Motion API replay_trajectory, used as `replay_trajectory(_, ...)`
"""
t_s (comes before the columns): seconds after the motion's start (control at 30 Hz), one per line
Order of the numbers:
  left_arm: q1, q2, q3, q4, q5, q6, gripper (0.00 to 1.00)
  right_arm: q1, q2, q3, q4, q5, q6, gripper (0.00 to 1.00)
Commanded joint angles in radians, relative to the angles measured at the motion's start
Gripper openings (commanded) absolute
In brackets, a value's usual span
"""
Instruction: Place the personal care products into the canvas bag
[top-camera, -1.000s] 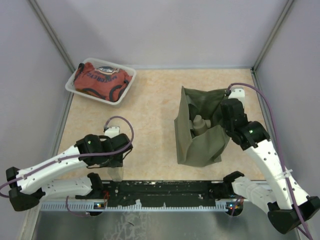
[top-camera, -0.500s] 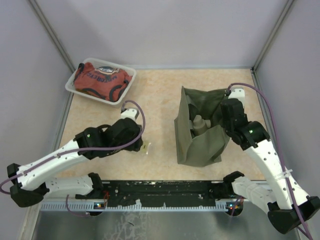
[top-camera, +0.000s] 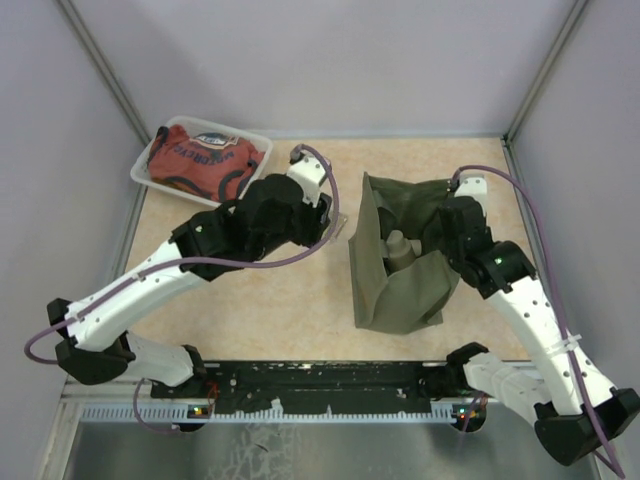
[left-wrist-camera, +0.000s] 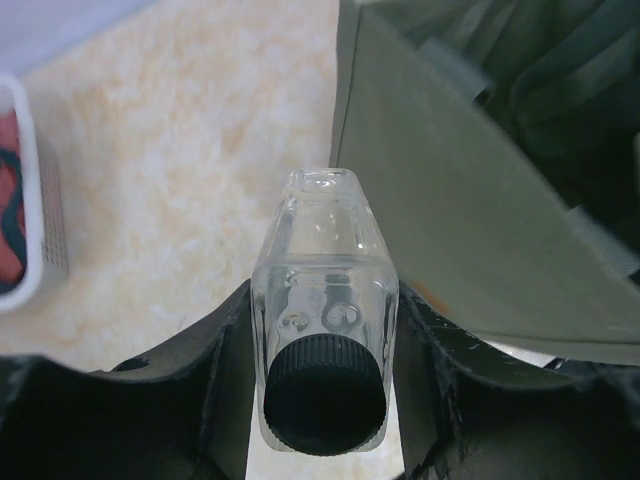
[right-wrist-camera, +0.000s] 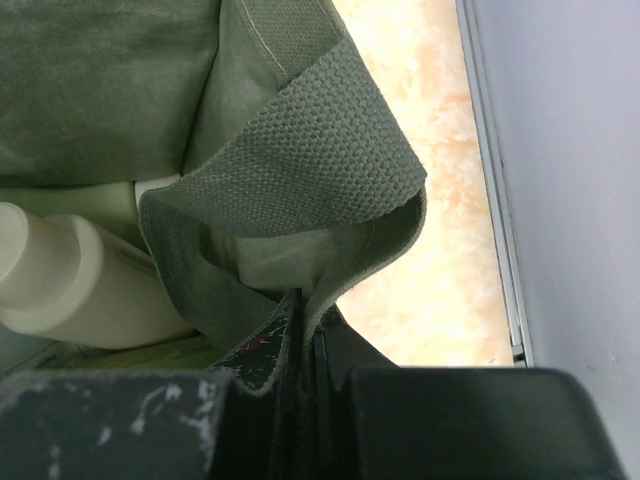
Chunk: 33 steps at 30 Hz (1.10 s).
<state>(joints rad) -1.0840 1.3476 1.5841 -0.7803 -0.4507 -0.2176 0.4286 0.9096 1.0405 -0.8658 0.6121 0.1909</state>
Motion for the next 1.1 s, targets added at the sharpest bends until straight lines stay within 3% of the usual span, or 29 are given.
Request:
replay_trajectory(0.0,0.004,-0.043,0.187,0.222,0.016,0.159,0.0,-0.005,0.023,-0.017,0.017,-0.015,0.007,0.01)
replay_trajectory(0.2,0.004,-0.086,0.23,0.285,0.17,0.199,0.0,-0.005,0.029,-0.008,0.006,-0.001,0.01,0.01)
replay_trajectory(0.4,0.004,-0.103,0.214,0.363,0.418,0.2,0.0,-0.006,0.033,0.008,-0.009,0.003,0.018,0.0)
replay_trajectory(0.53,0.004,-0.057,0.227,0.405,0.533,0.206,0.0,-0.005,0.038,0.02,-0.025,0.009,0.025,0.0)
replay_trajectory(1.07,0.012,0.168,0.435,0.469,0.548,0.288,0.0,-0.006,0.029,0.031,-0.046,0.016,0.034,0.0)
